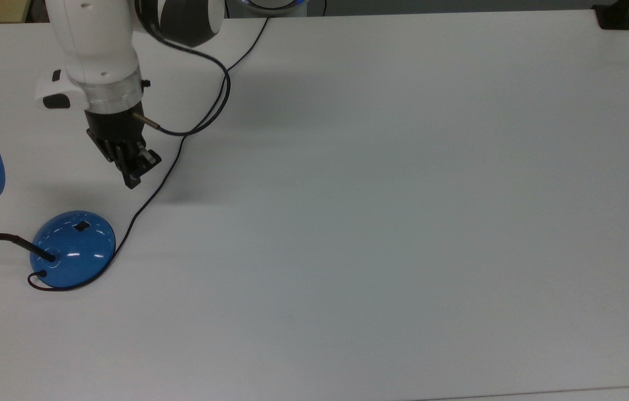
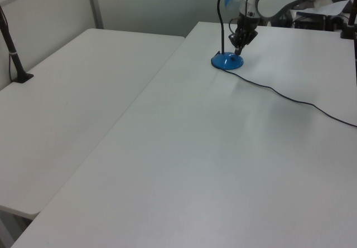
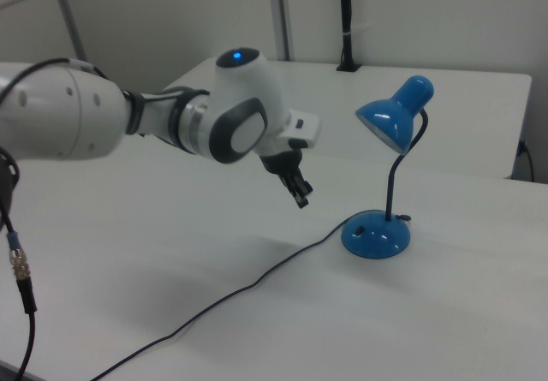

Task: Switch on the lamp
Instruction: 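Press the switch on the blue lamp base with the gripper fingers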

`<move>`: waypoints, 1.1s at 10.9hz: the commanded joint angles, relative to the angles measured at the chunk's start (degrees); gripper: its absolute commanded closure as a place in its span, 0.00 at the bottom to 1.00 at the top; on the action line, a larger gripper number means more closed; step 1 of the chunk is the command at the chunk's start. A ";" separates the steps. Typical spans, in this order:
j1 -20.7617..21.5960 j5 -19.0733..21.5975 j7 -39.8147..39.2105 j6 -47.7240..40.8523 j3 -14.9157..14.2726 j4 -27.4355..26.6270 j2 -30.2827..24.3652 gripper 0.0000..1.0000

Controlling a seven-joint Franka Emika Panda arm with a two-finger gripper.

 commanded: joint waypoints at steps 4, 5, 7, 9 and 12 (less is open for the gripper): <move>0.29 -1.10 1.07 17.11 -3.79 -0.28 6.53 1.00; 0.29 -1.80 1.07 18.78 -3.89 -0.11 7.41 1.00; 0.29 -2.25 1.07 21.77 -4.94 -0.02 8.64 1.00; 0.29 -2.33 0.55 22.93 -6.17 0.51 8.91 1.00; 0.29 -2.25 -2.18 23.19 -6.88 1.04 9.79 1.00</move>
